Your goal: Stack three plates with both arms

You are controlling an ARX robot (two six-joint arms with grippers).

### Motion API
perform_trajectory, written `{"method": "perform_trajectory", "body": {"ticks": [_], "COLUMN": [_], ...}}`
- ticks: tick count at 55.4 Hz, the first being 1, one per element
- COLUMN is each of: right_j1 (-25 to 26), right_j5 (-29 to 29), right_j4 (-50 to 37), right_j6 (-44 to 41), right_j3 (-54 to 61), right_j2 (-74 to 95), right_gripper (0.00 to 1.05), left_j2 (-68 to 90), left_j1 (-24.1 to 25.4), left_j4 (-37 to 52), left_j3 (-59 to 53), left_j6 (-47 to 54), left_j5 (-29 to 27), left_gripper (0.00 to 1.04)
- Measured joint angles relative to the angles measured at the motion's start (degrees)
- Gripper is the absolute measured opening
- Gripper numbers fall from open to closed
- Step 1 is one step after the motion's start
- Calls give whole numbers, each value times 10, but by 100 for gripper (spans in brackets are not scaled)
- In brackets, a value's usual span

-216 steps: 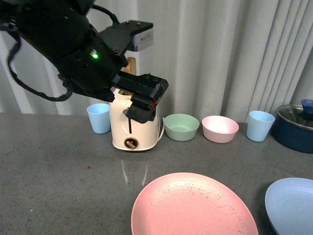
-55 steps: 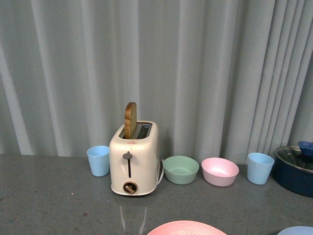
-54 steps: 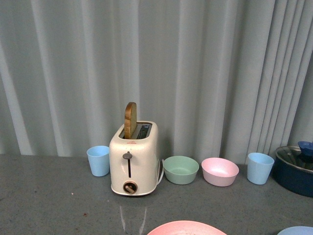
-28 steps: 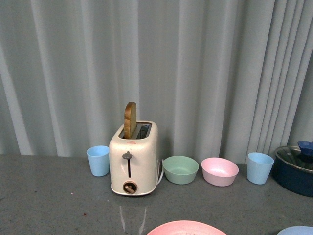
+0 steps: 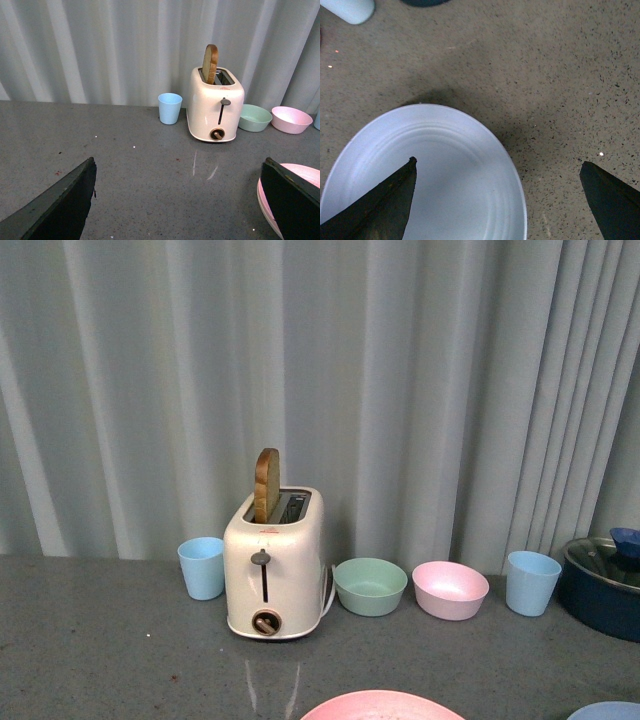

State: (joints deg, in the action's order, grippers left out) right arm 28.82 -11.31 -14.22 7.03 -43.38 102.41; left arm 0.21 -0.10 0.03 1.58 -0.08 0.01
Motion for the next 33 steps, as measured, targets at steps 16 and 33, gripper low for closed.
{"method": "perform_trajectory", "body": {"ticks": [16, 33], "right_j1": [12, 7], "right_j5": [-21, -17], "right_j4": [42, 77], "right_j6": [-43, -122], "right_j3": [-34, -54], "right_j2": [74, 107], "right_gripper": [97, 87], "left_j2": [0, 0], "left_j1": [0, 0], "left_j4": [0, 0], "left_j3": [0, 0], "left_j6": [0, 0], "left_j5": [0, 0], "left_gripper": [98, 98]}}
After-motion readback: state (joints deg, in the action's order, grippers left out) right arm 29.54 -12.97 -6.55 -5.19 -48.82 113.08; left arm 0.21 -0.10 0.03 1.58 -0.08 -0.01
